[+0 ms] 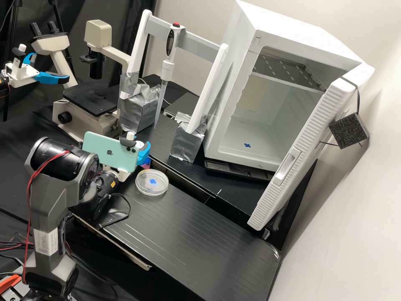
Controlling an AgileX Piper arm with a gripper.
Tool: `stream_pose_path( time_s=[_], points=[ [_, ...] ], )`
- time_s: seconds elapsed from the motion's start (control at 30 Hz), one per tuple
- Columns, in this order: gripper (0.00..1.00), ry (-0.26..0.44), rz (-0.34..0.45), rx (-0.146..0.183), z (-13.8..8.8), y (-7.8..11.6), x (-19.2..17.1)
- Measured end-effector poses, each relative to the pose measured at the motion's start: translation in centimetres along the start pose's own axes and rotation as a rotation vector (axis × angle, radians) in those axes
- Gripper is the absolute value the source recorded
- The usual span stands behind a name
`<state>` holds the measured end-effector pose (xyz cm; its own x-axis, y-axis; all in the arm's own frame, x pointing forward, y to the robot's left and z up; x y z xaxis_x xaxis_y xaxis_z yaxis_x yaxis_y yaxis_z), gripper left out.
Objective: Close the bottle
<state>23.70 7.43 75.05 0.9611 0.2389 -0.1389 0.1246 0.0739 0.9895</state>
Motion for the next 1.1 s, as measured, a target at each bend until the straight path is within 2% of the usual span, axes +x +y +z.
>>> stream_pose_path(
  time_s=[0.33,0.67,0.77,0.93,1.1],
  points=[
    [1.0,-0.01,0.015,0.002,0.0,0.3,-0.1],
    [1.0,0.029,0.07,0.01,-0.9,2.1,-2.7],
    [1.0,0.037,0.102,0.028,-0.9,2.9,-4.0],
    [1.0,0.032,0.169,0.035,-0.8,4.1,-5.6],
    [1.0,-0.031,0.257,0.089,-0.2,4.9,-6.9]
  ],
)
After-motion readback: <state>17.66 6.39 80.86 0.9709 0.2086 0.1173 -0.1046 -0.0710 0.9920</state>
